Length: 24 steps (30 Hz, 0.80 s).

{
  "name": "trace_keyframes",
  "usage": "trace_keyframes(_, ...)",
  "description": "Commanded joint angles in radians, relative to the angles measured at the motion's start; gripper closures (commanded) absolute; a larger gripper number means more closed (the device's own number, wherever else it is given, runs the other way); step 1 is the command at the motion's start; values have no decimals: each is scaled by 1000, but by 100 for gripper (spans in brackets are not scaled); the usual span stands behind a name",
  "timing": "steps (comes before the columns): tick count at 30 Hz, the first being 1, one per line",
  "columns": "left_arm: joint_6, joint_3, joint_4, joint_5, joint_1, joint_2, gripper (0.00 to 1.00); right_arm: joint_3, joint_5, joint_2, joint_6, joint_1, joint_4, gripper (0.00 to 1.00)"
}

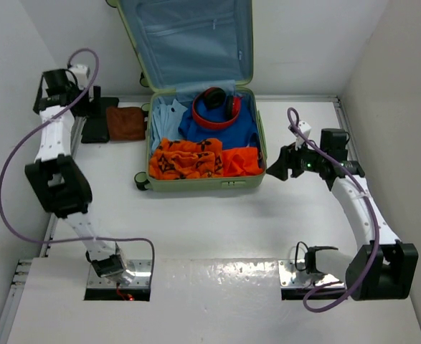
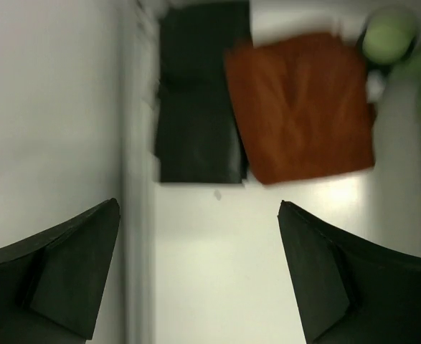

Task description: Pack the luggage

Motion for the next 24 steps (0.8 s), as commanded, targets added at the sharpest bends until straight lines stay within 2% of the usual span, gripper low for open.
trace_keyframes(1,-39,24,-56,121,-17,111,7,35,34,22,-16,9,38,39)
trace_keyframes(5,-104,125,-40,95,-38,280,8,41,50,40,-15,40,38,39)
trace_keyframes(8,-170,236,-29,127,-38,409,8,47,59,48,-16,46,33,39)
trace_keyframes(12,-201,332,-19,173,-40,507,8,47,71,56,-22,47,23,39)
trace_keyframes(18,-223,403,-10,107,-61,596,11,45,76,62,-28,49,21,39)
trace_keyframes(24,-223,403,-10,58,-93,644,16,50,80,65,-28,49,13,39)
